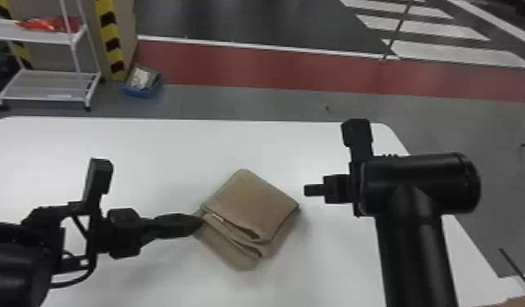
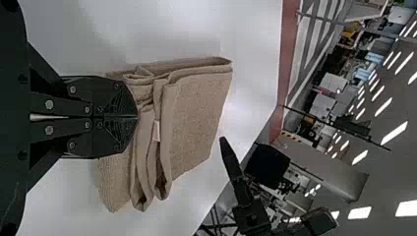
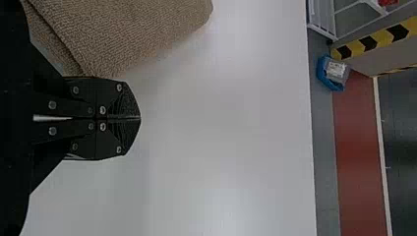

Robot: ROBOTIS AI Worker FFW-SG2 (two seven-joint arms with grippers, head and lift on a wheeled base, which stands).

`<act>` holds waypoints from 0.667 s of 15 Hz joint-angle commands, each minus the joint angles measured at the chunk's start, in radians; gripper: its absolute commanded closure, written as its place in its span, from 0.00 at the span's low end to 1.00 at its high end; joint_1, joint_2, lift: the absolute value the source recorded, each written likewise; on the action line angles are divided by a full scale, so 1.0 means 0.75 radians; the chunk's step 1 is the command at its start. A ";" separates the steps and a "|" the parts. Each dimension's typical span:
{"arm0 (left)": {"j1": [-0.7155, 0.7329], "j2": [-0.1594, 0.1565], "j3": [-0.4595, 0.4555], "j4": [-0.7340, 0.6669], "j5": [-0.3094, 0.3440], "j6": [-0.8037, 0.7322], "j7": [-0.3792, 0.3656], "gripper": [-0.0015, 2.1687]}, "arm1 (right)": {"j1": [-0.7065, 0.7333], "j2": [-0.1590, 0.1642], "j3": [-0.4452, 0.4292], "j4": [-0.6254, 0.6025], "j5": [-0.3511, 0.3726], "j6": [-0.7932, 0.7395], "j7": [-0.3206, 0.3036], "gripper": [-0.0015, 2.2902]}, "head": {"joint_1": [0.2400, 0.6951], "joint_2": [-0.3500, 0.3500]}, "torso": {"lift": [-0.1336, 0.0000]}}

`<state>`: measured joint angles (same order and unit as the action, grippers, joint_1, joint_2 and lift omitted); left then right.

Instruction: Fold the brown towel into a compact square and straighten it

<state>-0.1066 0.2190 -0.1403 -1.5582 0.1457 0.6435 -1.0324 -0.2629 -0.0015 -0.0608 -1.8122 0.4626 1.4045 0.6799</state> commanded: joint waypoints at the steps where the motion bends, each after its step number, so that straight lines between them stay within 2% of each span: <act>1: -0.021 0.015 0.046 -0.017 0.016 0.000 0.004 0.99 | 0.042 0.003 -0.013 -0.073 -0.011 0.061 0.006 0.96 | 1.00 0.22 | 0.07; 5: -0.071 0.017 0.040 0.059 -0.002 -0.078 0.070 0.99 | 0.156 0.003 -0.013 -0.224 -0.020 0.180 0.026 0.96 | 1.00 0.26 | 0.07; 8: -0.095 -0.002 -0.036 0.157 -0.061 -0.159 0.104 0.99 | 0.158 0.003 0.044 -0.222 -0.017 0.200 0.022 0.96 | 1.00 0.27 | 0.07; 10: -0.093 -0.012 -0.062 0.171 -0.078 -0.172 0.100 0.99 | 0.119 0.003 0.091 -0.159 -0.013 0.180 0.000 0.96 | 1.00 0.27 | 0.07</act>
<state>-0.1771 0.2156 -0.1712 -1.4378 0.0971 0.5235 -0.9552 -0.1517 -0.0015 -0.0166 -1.9644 0.4509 1.5514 0.6869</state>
